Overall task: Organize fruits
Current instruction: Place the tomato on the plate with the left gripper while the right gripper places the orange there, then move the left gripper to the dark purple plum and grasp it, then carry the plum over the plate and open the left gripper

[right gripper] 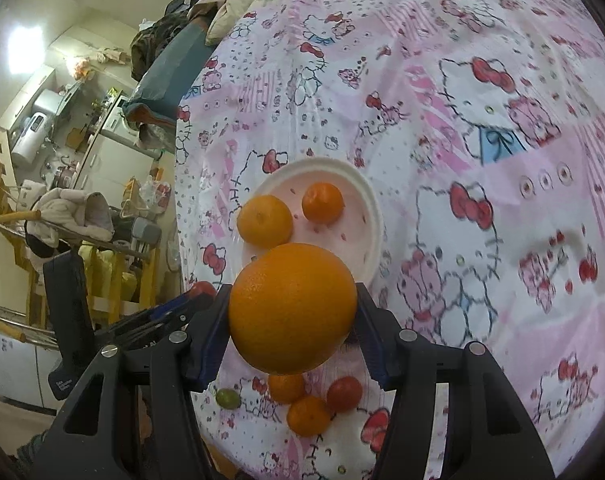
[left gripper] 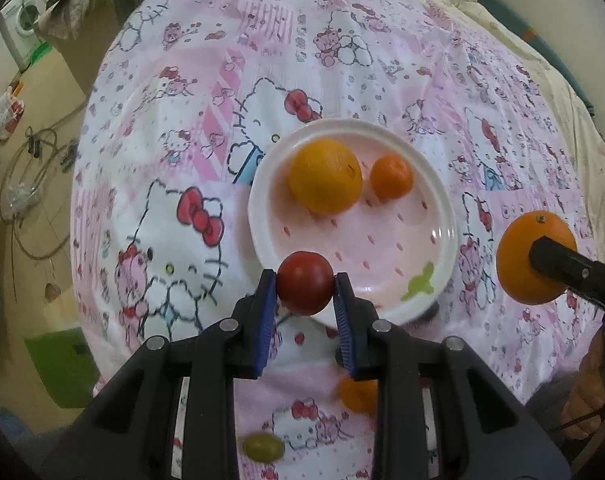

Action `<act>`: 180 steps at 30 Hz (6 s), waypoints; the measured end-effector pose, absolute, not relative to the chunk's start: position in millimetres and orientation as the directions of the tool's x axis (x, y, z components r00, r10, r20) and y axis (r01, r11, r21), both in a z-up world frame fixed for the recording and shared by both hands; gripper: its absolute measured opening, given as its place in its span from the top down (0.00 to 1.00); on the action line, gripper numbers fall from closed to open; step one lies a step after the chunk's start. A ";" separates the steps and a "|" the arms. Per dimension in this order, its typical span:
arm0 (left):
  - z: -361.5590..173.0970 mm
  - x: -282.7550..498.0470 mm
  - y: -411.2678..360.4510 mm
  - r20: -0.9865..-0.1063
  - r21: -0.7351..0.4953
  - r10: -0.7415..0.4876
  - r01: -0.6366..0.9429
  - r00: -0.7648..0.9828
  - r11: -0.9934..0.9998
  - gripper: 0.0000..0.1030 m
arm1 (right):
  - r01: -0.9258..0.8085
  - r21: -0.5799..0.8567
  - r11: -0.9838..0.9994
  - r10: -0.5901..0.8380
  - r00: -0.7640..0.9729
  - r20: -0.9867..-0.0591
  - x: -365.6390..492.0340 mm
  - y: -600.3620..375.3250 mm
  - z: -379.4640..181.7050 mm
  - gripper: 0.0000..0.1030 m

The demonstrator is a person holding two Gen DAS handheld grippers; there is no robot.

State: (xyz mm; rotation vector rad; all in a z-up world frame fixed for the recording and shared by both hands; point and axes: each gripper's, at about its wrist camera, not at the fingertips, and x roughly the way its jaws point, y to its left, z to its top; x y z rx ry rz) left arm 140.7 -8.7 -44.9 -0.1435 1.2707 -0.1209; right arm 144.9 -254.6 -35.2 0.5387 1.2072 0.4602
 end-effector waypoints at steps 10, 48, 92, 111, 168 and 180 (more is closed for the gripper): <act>-69.4 164.9 -18.7 -0.953 -0.153 -0.154 0.027 0.261 0.988 0.76 | -0.035 0.611 0.791 0.601 0.227 -0.766 169.0 -234.4 -69.9 0.42; -104.0 205.4 -27.1 -0.973 -0.125 -0.126 0.019 0.192 0.992 0.75 | -0.007 0.632 0.775 0.627 0.140 -0.767 219.3 -218.1 -116.7 0.39; -38.6 110.7 -8.8 -0.937 -0.200 -0.184 -0.026 0.296 0.979 0.47 | -0.051 0.563 0.825 0.554 0.265 -0.789 156.5 -246.5 -45.1 0.38; -106.7 108.2 -56.8 -0.974 -0.187 -0.186 0.001 0.130 0.982 0.57 | 0.039 0.528 0.849 0.504 0.241 -0.829 120.1 -290.5 -71.1 0.38; -56.0 89.9 -28.3 -0.954 -0.109 -0.110 0.020 0.277 0.994 0.81 | -0.380 0.202 0.903 0.264 0.118 -0.957 106.5 -206.8 -86.3 0.76; -30.7 98.8 -19.7 -0.915 -0.069 -0.074 0.027 0.396 0.997 0.81 | -0.196 0.191 0.962 0.243 0.292 -0.925 129.7 -274.8 -39.6 0.76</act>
